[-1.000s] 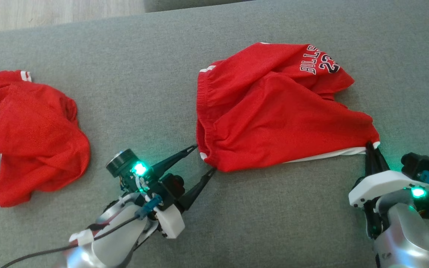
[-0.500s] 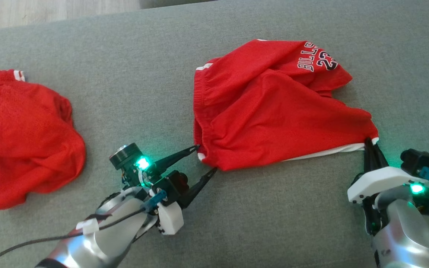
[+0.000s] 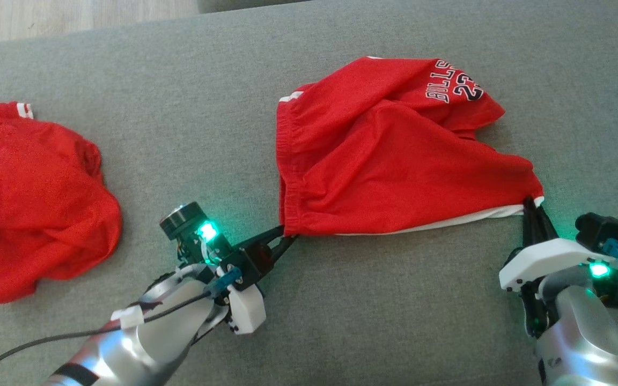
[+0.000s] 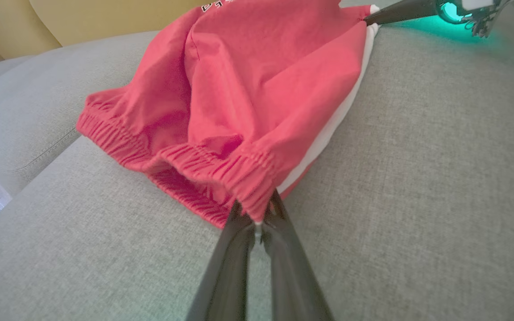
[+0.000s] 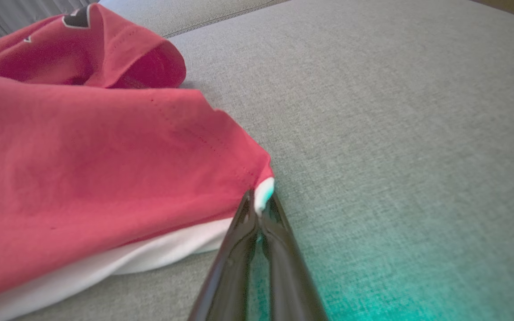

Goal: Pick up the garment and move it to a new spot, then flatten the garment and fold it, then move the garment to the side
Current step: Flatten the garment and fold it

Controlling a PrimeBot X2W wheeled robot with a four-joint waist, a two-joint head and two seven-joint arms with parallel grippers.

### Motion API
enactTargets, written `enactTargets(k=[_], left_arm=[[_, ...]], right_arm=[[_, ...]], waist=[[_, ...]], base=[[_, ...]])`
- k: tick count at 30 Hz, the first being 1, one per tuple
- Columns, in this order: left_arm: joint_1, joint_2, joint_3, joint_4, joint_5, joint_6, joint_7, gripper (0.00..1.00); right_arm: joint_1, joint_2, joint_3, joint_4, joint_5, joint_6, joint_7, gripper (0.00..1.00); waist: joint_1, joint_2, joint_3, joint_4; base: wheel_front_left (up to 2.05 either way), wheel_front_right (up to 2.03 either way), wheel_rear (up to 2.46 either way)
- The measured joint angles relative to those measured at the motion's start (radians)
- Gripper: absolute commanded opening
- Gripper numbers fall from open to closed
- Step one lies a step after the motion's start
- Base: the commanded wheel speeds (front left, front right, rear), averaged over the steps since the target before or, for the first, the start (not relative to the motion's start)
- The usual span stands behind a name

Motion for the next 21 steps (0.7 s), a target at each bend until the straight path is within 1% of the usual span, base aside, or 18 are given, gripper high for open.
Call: enactTargets(k=[4, 10, 13, 15, 17, 21], left_arm=[[0.000, 0.004, -0.014, -0.012, -0.019, 0.000, 0.000, 0.00], [0.008, 0.018, -0.013, -0.052, -0.081, 0.000, 0.000, 0.00], [0.024, 0.032, 0.007, -0.076, -0.140, 0.000, 0.000, 0.00], [0.030, 0.040, 0.013, -0.080, -0.150, 0.000, 0.000, 0.00], [0.042, 0.055, 0.031, -0.092, -0.184, 0.000, 0.000, 0.00], [0.050, 0.079, 0.077, -0.126, -0.282, 0.000, 0.001, 0.00]], right_arm=[[0.000, -0.001, -0.002, 0.005, 0.000, 0.000, 0.000, 0.00], [0.002, -0.001, -0.002, 0.014, -0.003, 0.000, 0.000, 0.00], [0.011, -0.001, 0.023, -0.001, -0.014, 0.000, 0.000, 0.00], [0.013, 0.000, 0.035, -0.013, -0.015, 0.000, 0.000, 0.00], [0.015, 0.000, 0.061, -0.051, -0.014, 0.000, -0.007, 0.00], [0.024, -0.001, 0.115, -0.167, -0.010, 0.000, -0.006, 0.00]], waist=[[0.0000, 0.0000, -0.007, 0.004], [0.0000, 0.0000, -0.032, 0.008], [0.0000, 0.0000, -0.052, 0.007], [0.0000, 0.0000, -0.059, 0.006], [0.0000, 0.0000, -0.075, 0.003], [0.0000, 0.0000, -0.113, -0.002]], base=[[0.00, 0.00, 0.00], [0.00, 0.00, 0.00], [0.00, 0.00, 0.00], [0.00, 0.00, 0.00], [0.00, 0.00, 0.00], [0.00, 0.00, 0.00]])
